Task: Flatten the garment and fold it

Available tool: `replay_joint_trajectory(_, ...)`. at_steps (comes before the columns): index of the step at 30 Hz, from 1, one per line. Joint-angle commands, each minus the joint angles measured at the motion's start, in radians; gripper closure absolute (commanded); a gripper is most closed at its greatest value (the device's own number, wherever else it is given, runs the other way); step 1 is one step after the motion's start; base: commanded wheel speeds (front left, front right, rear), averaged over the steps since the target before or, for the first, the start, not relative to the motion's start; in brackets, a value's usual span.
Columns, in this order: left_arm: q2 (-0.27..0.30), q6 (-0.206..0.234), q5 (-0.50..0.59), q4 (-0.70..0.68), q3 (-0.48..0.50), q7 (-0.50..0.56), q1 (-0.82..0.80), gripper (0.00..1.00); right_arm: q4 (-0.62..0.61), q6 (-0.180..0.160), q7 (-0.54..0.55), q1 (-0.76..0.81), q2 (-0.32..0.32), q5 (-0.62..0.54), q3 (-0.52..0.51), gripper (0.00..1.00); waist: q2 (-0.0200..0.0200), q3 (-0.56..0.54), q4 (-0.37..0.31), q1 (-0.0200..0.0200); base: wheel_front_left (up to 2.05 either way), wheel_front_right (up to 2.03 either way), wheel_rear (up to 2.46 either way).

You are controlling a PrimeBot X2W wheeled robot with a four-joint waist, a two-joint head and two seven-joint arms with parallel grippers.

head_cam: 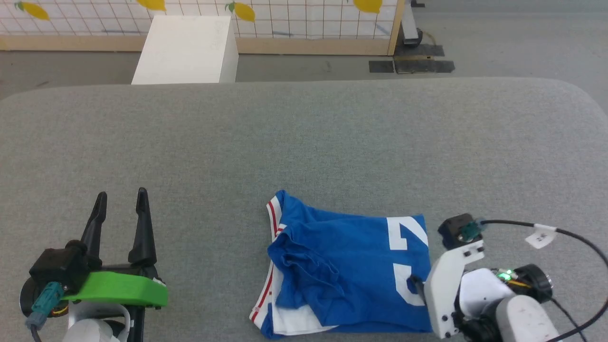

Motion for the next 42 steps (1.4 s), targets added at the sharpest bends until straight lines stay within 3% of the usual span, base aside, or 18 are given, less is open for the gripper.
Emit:
replay_joint_trajectory(1,-0.002,-0.006,-0.001,0.000,0.001,-0.007,-0.010,0.00,0.024,-0.001,-0.009,-0.005,0.006,0.006,0.011,0.00,0.0000,0.010,0.006,0.0000,0.00,0.00,0.00)
replay_joint_trajectory(9,-0.003,-0.011,0.000,0.010,-0.004,-0.007,-0.027,0.00,0.154,-0.001,-0.042,-0.043,0.011,0.001,0.039,0.00,0.0000,0.027,0.022,0.0000,0.00,0.00,0.00)
replay_joint_trajectory(10,-0.003,-0.011,0.000,0.011,-0.004,-0.007,-0.028,0.00,0.162,-0.001,-0.054,-0.052,0.011,0.001,0.045,0.65,0.0000,0.029,0.022,0.0000,0.00,0.00,0.00)
replay_joint_trajectory(11,-0.004,-0.011,0.000,0.011,-0.003,-0.007,-0.029,0.00,0.168,-0.001,-0.061,-0.059,0.010,0.001,0.051,1.00,0.0000,0.029,0.022,0.0000,0.00,0.00,0.00)
replay_joint_trajectory(16,-0.010,-0.007,-0.001,0.011,0.007,-0.007,-0.021,0.00,0.170,-0.001,-0.076,-0.115,-0.026,0.026,0.087,1.00,0.0000,0.019,-0.002,0.0000,0.00,0.00,0.00)
replay_joint_trajectory(19,-0.014,-0.001,-0.006,0.001,0.022,-0.007,-0.011,0.00,0.142,-0.001,-0.056,-0.163,-0.089,0.049,0.152,1.00,0.0000,0.019,-0.040,0.0000,0.00,0.00,0.00)
replay_joint_trajectory(23,-0.012,0.000,-0.004,-0.015,0.037,-0.007,0.004,0.00,0.095,-0.001,-0.002,-0.245,-0.210,0.107,0.283,1.00,0.0000,0.031,-0.131,0.0000,0.00,0.00,0.00)
replay_joint_trajectory(28,-0.003,0.008,-0.002,-0.046,0.063,-0.007,0.027,0.00,0.069,-0.001,0.029,-0.369,-0.322,0.188,0.418,1.00,0.0000,0.074,-0.298,0.0000,0.00,0.00,0.00)
replay_joint_trajectory(29,-0.002,0.007,-0.001,-0.050,0.062,-0.007,0.026,0.00,0.073,-0.001,0.025,-0.389,-0.334,0.196,0.425,1.00,0.0000,0.083,-0.322,0.0000,0.00,0.00,0.00)
replay_joint_trajectory(30,0.009,0.006,0.004,-0.066,0.059,-0.001,0.014,0.00,0.104,-0.001,-0.001,-0.449,-0.361,0.213,0.437,1.00,0.0000,0.116,-0.398,0.0000,0.00,0.00,0.00)
replay_joint_trajectory(32,0.019,0.008,0.010,-0.083,0.059,0.008,0.002,0.00,0.129,-0.001,-0.024,-0.484,-0.373,0.215,0.436,1.00,0.0000,0.143,-0.434,0.0000,0.00,0.00,0.00)
replay_joint_trajectory(36,0.049,0.017,0.024,-0.125,0.068,0.034,-0.015,0.00,0.188,-0.001,-0.095,-0.545,-0.387,0.207,0.421,1.00,0.0000,0.202,-0.478,0.0000,0.00,0.00,0.00)
replay_joint_trajectory(42,0.100,0.054,0.055,-0.199,0.115,0.058,-0.028,0.00,0.302,-0.001,-0.185,-0.625,-0.405,0.169,0.372,1.00,0.0000,0.294,-0.486,0.0000,0.00,0.00,0.00)
